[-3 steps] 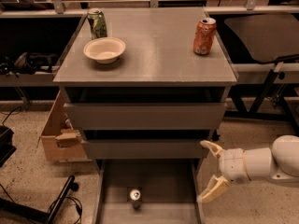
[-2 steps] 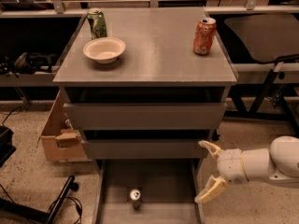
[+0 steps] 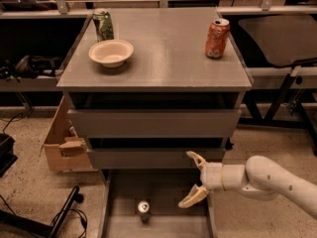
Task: Pick redbull can from bottom drawer and place on counter
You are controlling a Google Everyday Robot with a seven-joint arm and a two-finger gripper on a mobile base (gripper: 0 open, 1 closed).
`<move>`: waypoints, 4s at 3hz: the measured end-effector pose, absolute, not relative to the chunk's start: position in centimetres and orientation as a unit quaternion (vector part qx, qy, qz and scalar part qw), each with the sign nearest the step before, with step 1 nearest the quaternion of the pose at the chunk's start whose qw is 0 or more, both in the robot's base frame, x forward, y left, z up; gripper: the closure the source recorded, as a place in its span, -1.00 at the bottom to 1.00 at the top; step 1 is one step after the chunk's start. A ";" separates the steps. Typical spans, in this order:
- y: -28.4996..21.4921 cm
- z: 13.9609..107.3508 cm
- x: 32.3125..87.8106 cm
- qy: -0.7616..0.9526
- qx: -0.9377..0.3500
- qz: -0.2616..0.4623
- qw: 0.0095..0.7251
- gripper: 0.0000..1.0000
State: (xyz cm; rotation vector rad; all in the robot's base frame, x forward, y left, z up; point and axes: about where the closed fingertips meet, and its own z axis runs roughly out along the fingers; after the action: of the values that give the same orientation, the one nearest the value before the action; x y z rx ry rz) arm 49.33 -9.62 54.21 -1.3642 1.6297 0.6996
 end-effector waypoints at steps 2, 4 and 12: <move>-5.6 38.9 52.9 0.652 -0.522 0.311 0.454 -1.00; -0.6 28.9 53.0 0.640 -0.499 0.352 0.467 -1.00; 5.3 28.6 53.1 0.605 -0.450 0.495 0.432 1.00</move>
Offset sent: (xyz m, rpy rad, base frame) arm 0.0372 0.0598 -0.2568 0.1367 0.0802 -0.0281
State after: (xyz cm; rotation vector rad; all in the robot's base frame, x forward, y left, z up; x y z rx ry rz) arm 53.10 5.26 28.63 -1.1232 1.5083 1.2333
